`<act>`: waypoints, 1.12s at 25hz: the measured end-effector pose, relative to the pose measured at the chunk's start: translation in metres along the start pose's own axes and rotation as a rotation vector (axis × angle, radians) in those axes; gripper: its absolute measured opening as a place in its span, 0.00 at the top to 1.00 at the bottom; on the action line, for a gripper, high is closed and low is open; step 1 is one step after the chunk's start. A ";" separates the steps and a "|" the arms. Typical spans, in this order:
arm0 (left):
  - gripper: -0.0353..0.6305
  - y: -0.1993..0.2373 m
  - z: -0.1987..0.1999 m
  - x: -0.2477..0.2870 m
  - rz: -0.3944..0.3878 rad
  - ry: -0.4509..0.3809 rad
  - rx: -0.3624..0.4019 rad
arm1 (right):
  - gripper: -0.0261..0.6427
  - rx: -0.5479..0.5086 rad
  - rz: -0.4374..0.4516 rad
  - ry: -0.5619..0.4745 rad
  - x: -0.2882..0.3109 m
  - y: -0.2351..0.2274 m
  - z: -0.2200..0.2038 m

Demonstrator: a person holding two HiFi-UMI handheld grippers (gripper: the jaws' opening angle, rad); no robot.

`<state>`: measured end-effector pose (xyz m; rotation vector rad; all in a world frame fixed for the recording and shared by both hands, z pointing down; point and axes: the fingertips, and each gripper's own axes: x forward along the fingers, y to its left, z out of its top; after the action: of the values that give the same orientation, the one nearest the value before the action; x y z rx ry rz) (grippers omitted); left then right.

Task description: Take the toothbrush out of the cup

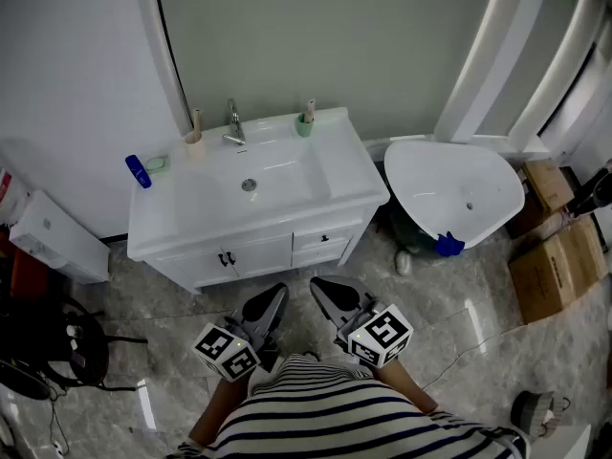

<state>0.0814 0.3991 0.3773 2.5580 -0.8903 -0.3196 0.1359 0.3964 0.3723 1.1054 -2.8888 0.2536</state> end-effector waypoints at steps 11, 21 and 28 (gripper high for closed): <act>0.94 -0.016 -0.003 0.000 -0.014 0.003 0.024 | 0.95 -0.022 0.008 -0.012 -0.013 0.005 0.000; 0.94 -0.025 -0.003 0.003 -0.043 0.012 0.034 | 0.95 -0.021 -0.020 -0.024 -0.022 0.006 0.003; 0.94 -0.021 -0.004 0.004 -0.043 0.005 0.020 | 0.95 0.001 -0.025 -0.056 -0.022 0.000 0.007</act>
<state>0.0973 0.4126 0.3707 2.5977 -0.8419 -0.3178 0.1521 0.4099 0.3632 1.1673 -2.9217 0.2272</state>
